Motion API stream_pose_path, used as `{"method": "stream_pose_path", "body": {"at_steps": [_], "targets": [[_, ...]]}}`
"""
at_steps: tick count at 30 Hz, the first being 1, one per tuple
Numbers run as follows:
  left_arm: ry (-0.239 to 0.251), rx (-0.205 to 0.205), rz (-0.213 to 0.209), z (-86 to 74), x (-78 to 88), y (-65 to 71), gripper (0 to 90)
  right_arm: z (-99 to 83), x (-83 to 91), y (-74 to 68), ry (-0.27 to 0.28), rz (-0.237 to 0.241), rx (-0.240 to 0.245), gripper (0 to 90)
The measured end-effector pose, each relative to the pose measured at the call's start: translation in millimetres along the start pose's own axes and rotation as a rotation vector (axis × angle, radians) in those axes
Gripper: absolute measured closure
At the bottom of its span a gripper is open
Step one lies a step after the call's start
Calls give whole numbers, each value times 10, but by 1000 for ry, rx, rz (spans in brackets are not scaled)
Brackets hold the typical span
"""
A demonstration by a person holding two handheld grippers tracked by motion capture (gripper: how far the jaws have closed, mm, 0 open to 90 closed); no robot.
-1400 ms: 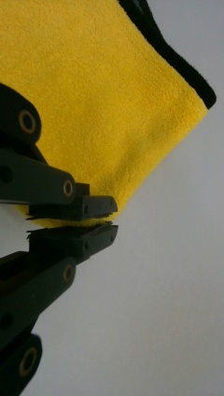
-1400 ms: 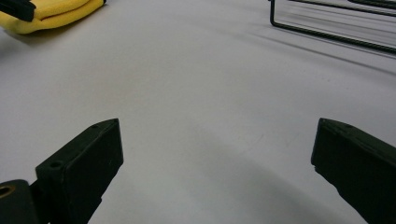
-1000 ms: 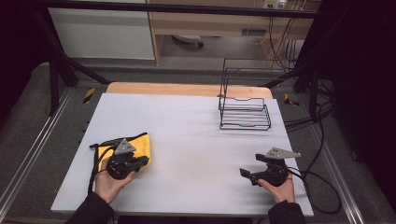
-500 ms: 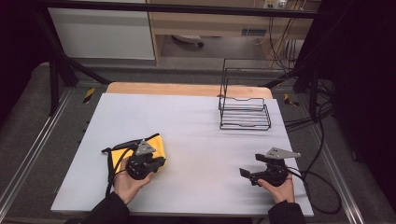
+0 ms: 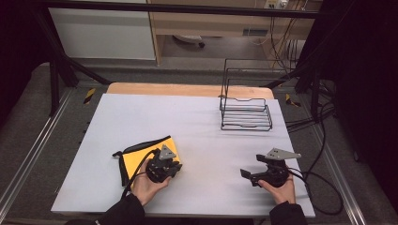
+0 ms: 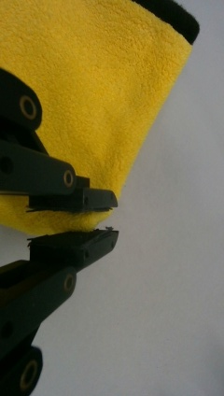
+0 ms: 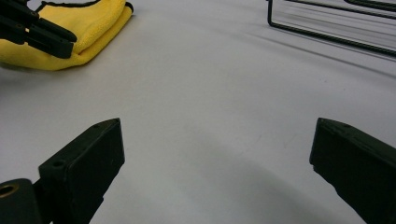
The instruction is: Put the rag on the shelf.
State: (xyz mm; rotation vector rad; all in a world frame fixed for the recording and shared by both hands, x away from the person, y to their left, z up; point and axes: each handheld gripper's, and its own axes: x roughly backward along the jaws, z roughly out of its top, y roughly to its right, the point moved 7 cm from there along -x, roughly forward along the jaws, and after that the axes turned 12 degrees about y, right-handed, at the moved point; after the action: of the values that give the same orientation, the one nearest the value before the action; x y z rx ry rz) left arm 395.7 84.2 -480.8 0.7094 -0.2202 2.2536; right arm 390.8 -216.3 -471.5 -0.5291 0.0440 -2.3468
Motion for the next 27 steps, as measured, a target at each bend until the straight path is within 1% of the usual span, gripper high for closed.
{"method": "stream_pose_path", "body": {"at_steps": [3, 4, 5, 7, 8, 9, 10, 11, 12, 14, 16, 17, 18, 19, 20, 21, 22, 23, 24, 25, 26, 27], "targets": [[11, -9, -11, 13, 15, -1, 702, 5, -9, -13, 0, -1, 1, 37], [8, -15, -21, 20, 30, -2, 702, 5, -9, -13, 0, -1, 1, 37], [-1, -20, -31, 26, 50, -7, 611, 12, -17, -28, 0, -4, 6, 37], [14, -33, -43, 58, 119, -42, 533, 27, -29, -50, 0, -9, 6, 40], [38, -33, -49, 103, 215, -107, 489, 39, -38, -64, 2, -8, 7, 46], [38, -33, -49, 103, 215, -107, 448, 54, -47, -86, 5, -12, -1, 52], [70, -29, -54, 149, 319, -196, 389, 73, -60, -108, 14, -10, -3, 55], [70, -29, -54, 149, 319, -196, 354, 95, -73, -134, 21, -8, -6, 65], [93, -29, -52, 173, 436, -305, 341, 113, -91, -155, 23, -19, -13, 68], [112, -40, -32, 165, 546, -430, 305, 148, -139, -206, 23, -22, -12, 78], [121, -30, -22, 130, 641, -555, 275, 185, -199, -266, 21, -27, -11, 85], [121, -30, -22, 130, 641, -555, 258, 204, -235, -302, 20, -31, -11, 93], [127, -20, -19, 106, 683, -613, 258, 204, -235, -302, 20, -31, -11, 93], [121, -13, -12, 40, 750, -717, 225, 234, -324, -394, 9, -25, -13, 98], [121, -13, -12, 40, 750, -717, 202, 250, -375, -449, 9, -21, -11, 98], [115, -15, -5, 5, 780, -765, 202, 250, -375, -449, 9, -21, -11, 98], [110, -16, 4, -28, 808, -810, 170, 270, -477, -576, -15, -3, 5, 99], [108, -14, 12, -57, 837, -850, 170, 270, -477, -576, -15, -3, 5, 99], [120, -1, 15, -99, 890, -916, 161, 300, -574, -689, -31, -23, 41, 115], [121, 8, 14, -119, 913, -939, 160, 320, -626, -750, -32, -26, 55, 124], [121, 8, 14, -119, 913, -939, 154, 320, -626, -750, -32, -26, 55, 124], [121, 6, 27, -154, 958, -981, 148, 361, -734, -883, -36, -20, 58, 132]]}}
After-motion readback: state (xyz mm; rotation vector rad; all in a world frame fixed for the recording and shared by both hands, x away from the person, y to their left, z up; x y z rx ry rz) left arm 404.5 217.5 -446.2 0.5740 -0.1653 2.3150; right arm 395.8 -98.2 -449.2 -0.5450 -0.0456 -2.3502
